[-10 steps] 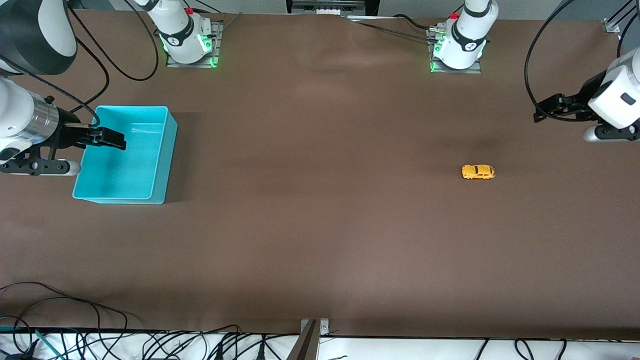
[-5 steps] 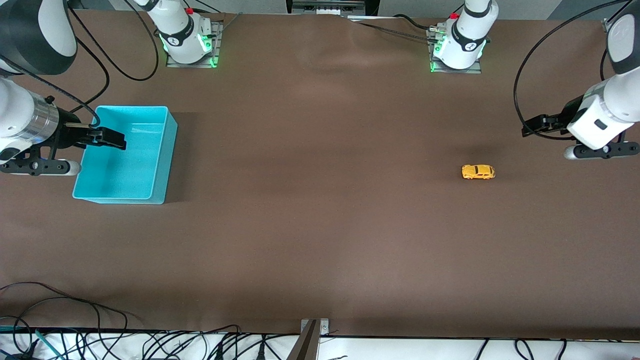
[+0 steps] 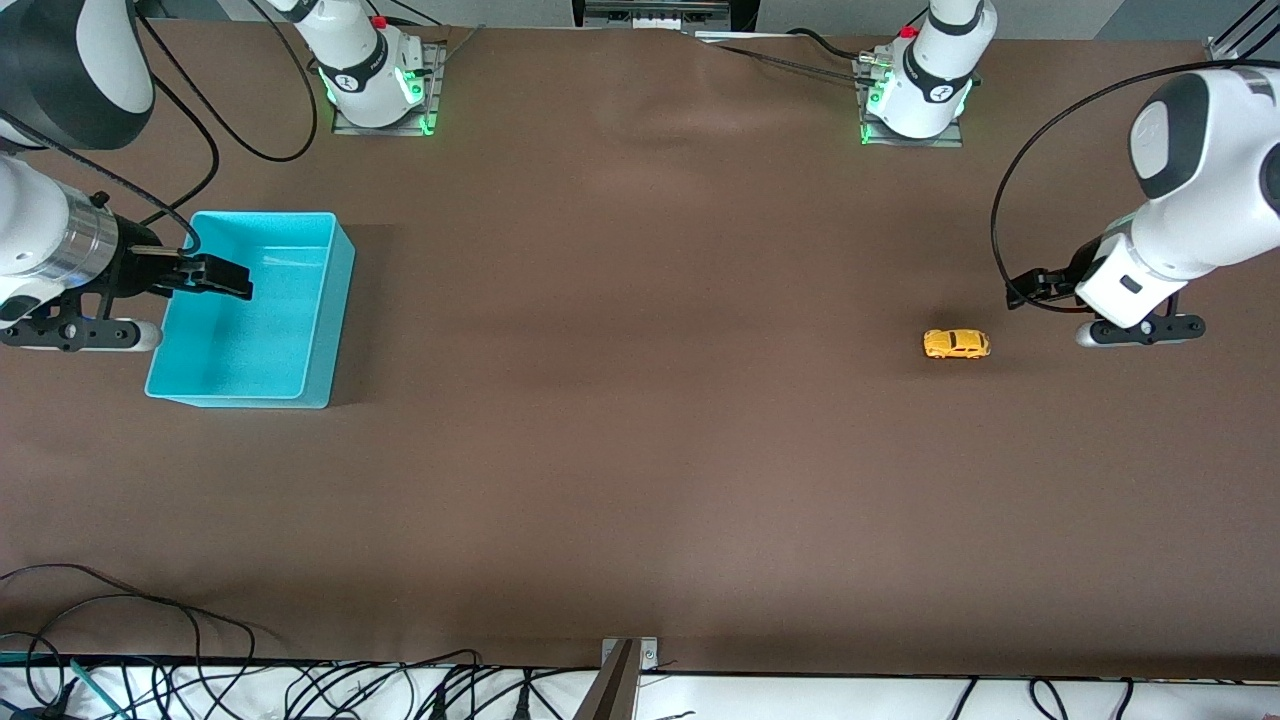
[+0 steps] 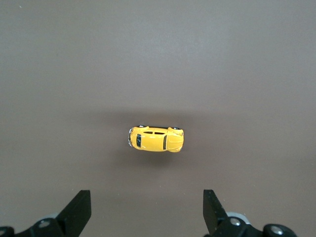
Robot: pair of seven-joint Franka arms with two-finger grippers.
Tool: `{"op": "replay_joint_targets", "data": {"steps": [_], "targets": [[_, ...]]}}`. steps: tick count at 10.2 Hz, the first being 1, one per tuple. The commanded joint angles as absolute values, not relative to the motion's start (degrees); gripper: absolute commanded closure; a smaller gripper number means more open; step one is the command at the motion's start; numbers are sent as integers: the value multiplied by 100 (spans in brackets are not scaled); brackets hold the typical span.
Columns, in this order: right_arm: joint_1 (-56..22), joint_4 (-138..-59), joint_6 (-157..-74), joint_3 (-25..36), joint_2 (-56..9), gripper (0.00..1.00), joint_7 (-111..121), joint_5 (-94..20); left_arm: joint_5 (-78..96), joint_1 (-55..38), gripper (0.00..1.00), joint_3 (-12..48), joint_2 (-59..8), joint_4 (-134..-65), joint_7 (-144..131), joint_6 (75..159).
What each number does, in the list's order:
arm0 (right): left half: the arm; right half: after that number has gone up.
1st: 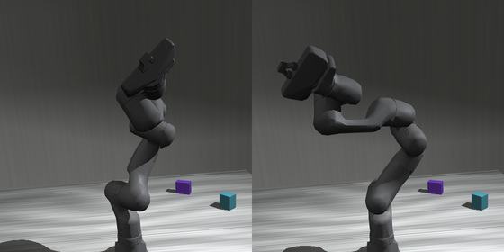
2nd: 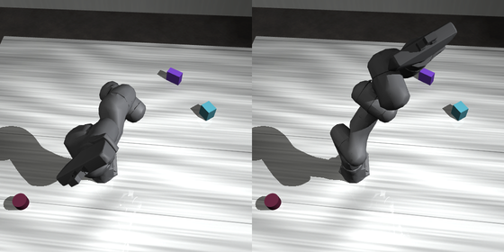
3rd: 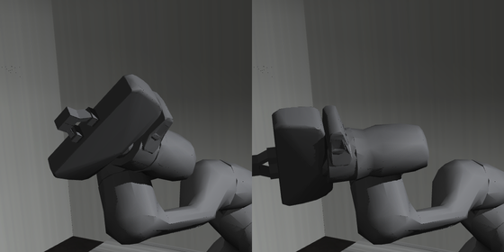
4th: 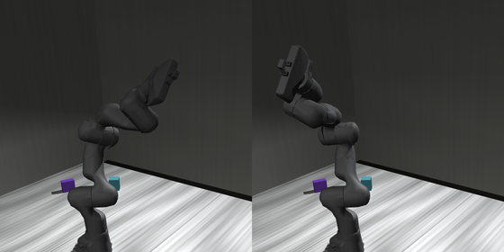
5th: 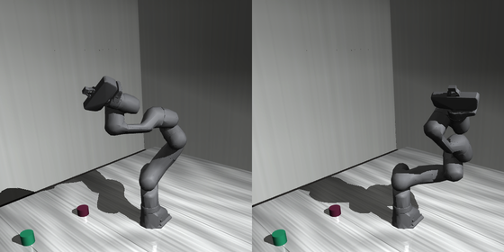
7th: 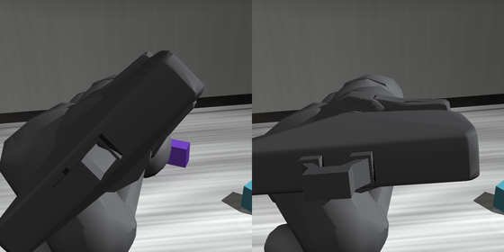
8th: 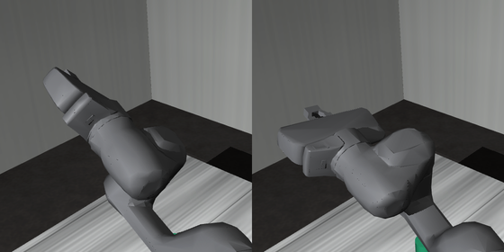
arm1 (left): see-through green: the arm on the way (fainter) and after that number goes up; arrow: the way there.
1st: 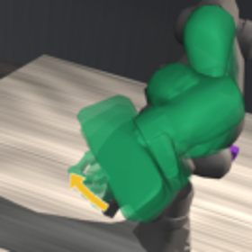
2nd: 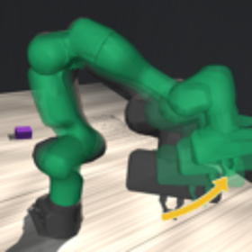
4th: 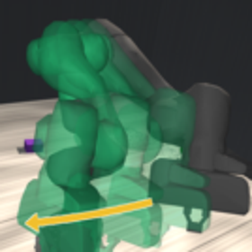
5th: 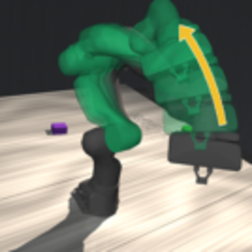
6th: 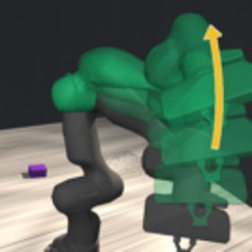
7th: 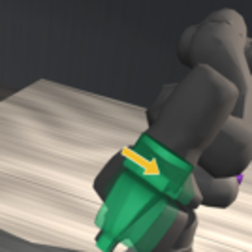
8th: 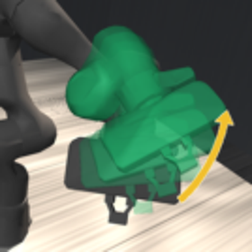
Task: Wind up and store yellow beetle car
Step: 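Reach the left gripper over the yellow beetle car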
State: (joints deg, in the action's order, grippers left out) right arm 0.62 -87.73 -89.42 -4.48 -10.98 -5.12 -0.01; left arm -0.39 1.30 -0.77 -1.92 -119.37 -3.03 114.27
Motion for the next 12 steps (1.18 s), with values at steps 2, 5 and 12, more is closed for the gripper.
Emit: {"op": "replay_joint_targets", "data": {"steps": [2,5,12], "targets": [[79,-8692,-8851,-475,-1116,0,-606,-97,-176,237,0,-53,-219,-12628,-255,12477],[79,-8692,-8807,-457,-1125,0,-598,-97,-150,308,0,-44,-299,-12990,120,12832],[79,-8692,-8833,-466,-1134,0,-598,-141,-88,308,0,-44,-659,-13087,3983,12902]]}}
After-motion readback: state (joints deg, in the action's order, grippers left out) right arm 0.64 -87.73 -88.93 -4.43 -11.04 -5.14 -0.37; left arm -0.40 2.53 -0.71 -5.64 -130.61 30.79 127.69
